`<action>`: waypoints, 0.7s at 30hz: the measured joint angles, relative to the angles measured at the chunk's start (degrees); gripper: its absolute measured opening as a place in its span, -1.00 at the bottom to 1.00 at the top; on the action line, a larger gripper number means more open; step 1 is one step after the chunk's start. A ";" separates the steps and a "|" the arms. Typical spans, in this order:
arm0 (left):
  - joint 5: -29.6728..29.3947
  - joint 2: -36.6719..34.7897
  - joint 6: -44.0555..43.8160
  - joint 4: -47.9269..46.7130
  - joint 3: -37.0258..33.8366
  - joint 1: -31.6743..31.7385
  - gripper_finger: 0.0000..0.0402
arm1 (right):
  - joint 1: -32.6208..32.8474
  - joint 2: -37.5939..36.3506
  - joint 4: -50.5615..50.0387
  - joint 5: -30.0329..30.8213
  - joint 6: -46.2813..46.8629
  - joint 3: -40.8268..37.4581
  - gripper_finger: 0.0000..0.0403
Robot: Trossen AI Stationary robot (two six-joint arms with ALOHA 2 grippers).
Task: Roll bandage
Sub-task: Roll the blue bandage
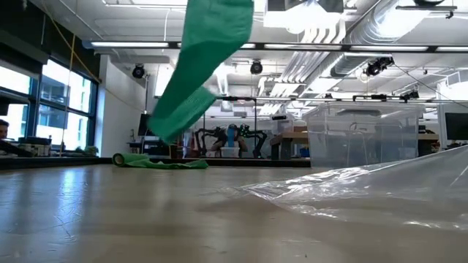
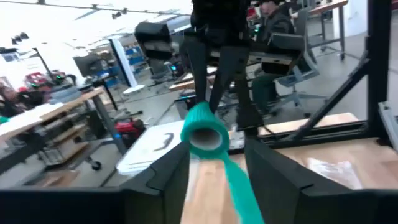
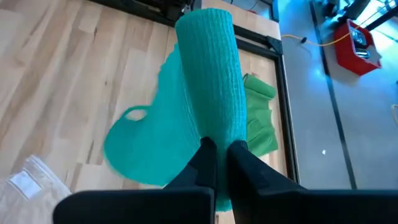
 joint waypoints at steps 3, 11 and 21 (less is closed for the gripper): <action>0.05 2.87 -0.29 3.58 0.00 -0.37 -0.09 | 2.25 0.00 0.00 2.26 1.42 0.00 -0.97; 1.25 7.73 2.92 13.39 -0.02 -0.24 0.03 | 4.14 0.30 -3.12 6.26 6.79 0.00 -0.97; 1.35 7.84 -1.85 16.18 -0.02 3.54 0.04 | 4.14 0.35 -4.26 6.82 8.11 0.00 -0.97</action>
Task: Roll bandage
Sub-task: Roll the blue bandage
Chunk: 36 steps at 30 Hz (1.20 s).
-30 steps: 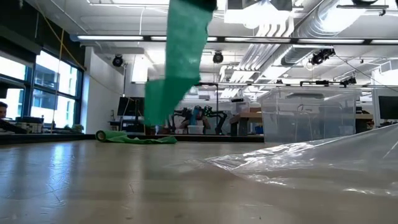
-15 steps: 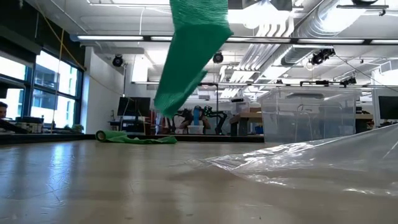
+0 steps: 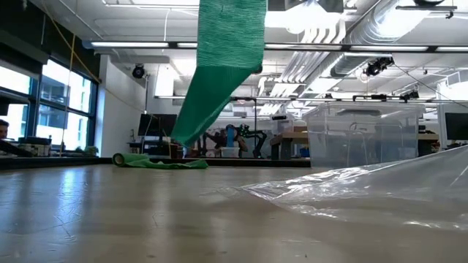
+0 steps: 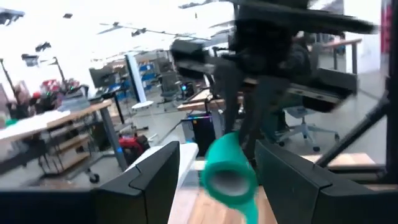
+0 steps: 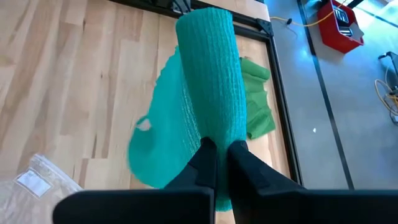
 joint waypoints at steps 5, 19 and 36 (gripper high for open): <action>2.67 1.04 -8.92 -1.58 0.00 2.95 0.04 | 0.24 0.00 -0.01 0.16 0.00 0.00 -0.97; 14.67 3.62 -20.65 -0.87 0.00 8.81 -0.01 | 0.68 0.00 1.13 2.40 0.00 -0.04 -0.97; 19.27 5.48 -20.03 3.02 0.61 10.11 -0.25 | 2.40 0.00 1.46 3.36 0.63 -0.04 -0.97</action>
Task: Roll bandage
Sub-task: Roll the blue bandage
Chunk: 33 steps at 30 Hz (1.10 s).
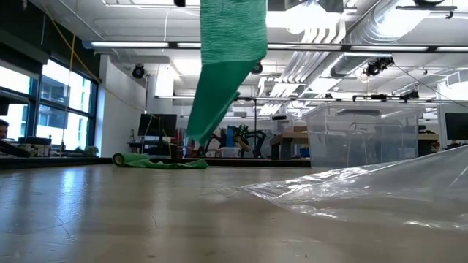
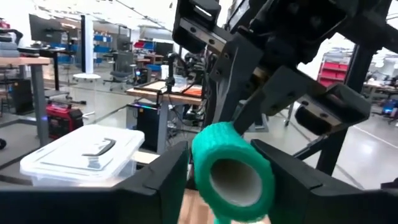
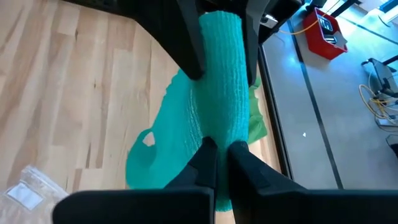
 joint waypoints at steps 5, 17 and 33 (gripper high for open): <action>1.51 0.00 0.66 -0.52 0.72 0.03 -0.65 | 0.16 0.00 -0.02 -0.14 -0.04 0.07 -0.95; 1.67 -0.94 7.63 0.65 0.89 -0.05 -0.85 | 1.94 -1.15 -1.60 7.15 2.91 0.07 -0.16; 1.61 -1.70 17.57 1.75 0.90 -5.98 -0.84 | 5.45 -10.82 -7.77 1.79 6.66 -6.07 0.15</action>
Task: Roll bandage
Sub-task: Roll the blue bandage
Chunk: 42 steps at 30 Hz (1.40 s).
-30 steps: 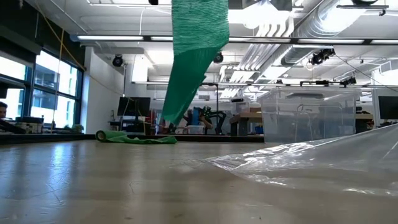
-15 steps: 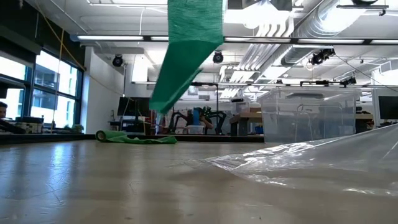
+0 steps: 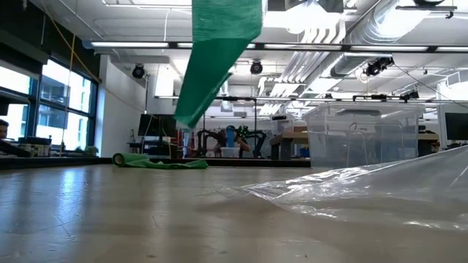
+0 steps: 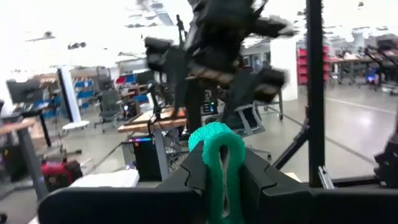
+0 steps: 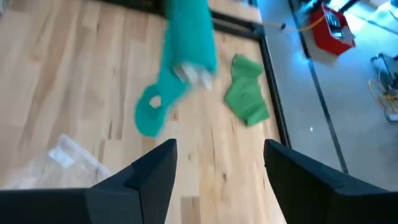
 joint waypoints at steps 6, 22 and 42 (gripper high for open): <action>2.17 -1.75 6.24 0.29 -0.03 -4.10 -0.84 | 3.47 -14.01 27.30 0.27 -1.35 -29.43 0.15; 4.40 -2.17 9.74 2.81 -0.03 -7.02 -0.84 | -2.81 -17.18 93.48 -19.12 -16.56 -56.16 0.26; -0.66 -2.02 7.99 0.69 -0.04 -7.02 -0.84 | -1.12 -6.42 80.90 -17.76 -15.73 -38.64 0.46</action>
